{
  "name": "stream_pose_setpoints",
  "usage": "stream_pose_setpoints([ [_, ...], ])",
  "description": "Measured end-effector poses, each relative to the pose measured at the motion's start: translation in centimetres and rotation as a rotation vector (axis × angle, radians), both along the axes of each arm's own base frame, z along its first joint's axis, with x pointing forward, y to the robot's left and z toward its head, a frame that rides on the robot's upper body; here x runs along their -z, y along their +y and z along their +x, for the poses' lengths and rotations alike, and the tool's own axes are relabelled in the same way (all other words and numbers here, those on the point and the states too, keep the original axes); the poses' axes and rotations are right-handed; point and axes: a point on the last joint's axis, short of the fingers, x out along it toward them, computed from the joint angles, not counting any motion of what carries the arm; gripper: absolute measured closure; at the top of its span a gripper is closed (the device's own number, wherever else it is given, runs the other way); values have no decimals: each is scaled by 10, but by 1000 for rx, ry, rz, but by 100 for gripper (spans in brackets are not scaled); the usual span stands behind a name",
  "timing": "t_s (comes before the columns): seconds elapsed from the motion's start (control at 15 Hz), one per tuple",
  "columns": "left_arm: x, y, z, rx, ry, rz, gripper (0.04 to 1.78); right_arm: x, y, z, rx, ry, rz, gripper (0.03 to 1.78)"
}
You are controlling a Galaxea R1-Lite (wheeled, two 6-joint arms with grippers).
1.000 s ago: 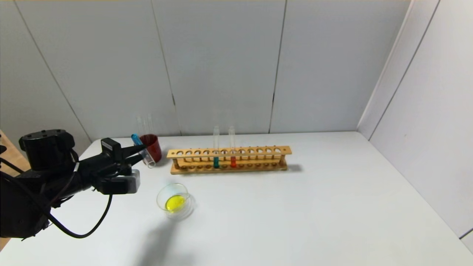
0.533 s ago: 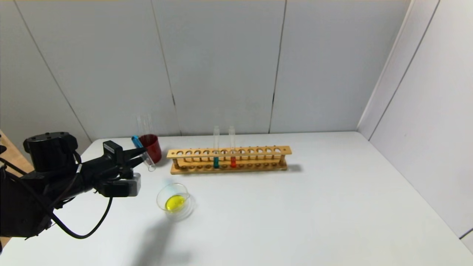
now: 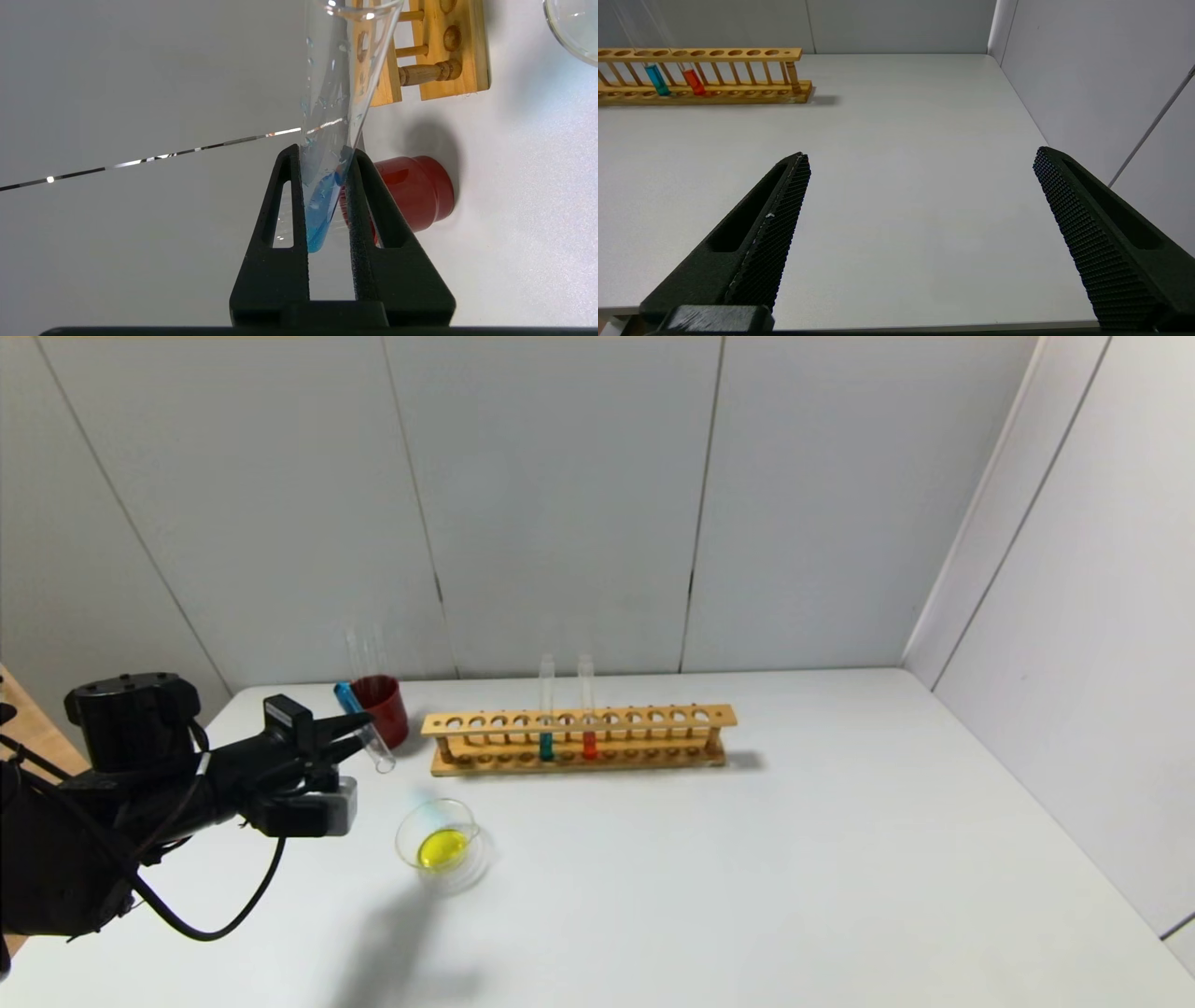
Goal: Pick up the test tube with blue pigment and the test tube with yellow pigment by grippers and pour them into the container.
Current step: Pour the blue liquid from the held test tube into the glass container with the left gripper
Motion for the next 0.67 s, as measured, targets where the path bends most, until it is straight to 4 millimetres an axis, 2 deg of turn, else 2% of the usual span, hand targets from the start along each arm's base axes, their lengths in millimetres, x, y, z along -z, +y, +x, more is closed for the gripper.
stream_pose_setpoints([
  [0.67, 3, 0, 0, 5, -3, 22, 152, 0, 0, 0, 0, 0, 0, 6],
])
